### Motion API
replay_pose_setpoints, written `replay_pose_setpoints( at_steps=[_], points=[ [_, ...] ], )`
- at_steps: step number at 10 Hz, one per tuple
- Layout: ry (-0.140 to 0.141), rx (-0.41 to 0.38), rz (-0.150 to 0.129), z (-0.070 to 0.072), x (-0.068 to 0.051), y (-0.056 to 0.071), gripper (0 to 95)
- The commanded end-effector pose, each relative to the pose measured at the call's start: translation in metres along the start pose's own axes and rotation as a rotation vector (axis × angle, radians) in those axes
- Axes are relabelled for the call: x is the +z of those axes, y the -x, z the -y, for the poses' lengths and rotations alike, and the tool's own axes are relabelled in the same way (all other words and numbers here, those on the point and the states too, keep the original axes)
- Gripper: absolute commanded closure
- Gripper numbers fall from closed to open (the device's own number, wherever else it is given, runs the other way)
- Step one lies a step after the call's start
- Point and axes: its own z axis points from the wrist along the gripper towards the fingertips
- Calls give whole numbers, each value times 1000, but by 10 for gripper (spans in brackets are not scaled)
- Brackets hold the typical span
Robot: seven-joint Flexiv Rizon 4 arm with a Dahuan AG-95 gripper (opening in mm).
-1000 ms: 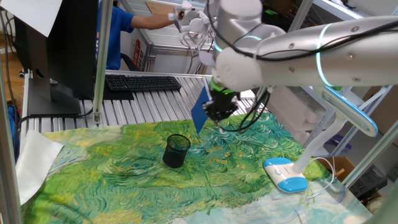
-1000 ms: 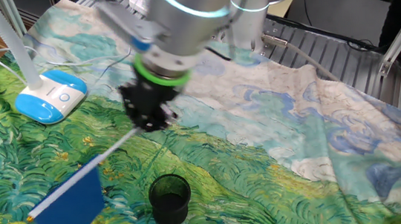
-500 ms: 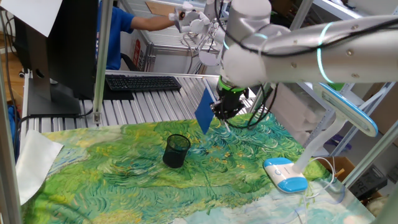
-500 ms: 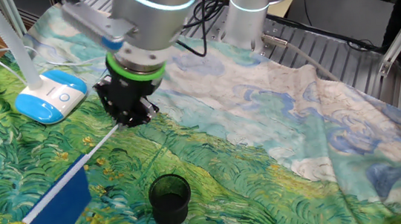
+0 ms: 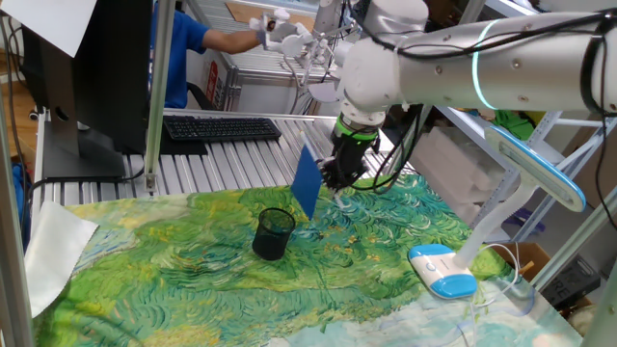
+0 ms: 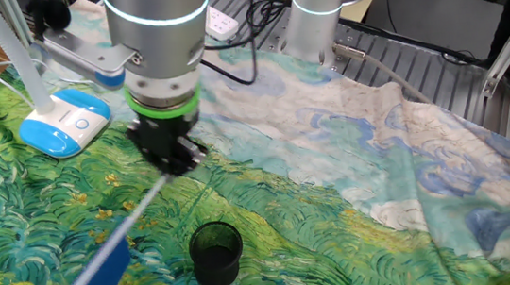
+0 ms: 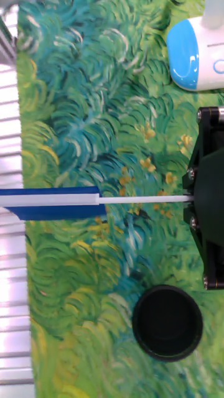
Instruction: Wave the flag
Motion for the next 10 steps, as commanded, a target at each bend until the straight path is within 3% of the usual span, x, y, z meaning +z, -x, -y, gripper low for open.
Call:
replay_pose_setpoints(
  at_steps=[1, 2, 3, 5, 6, 7, 9, 10],
  points=[
    [180, 348, -25, -50, 0, -14, 950],
    [272, 456, -67, -70, -8, -17, 950],
    [316, 523, -99, -87, -17, -18, 950],
    [321, 576, -113, -113, -25, -21, 950],
    [326, 628, -114, -145, -28, -25, 950],
    [331, 663, -113, -163, -28, -28, 950],
    [358, 729, -105, -186, -27, -34, 950],
    [349, 757, -107, -198, -26, -38, 950]
  ],
)
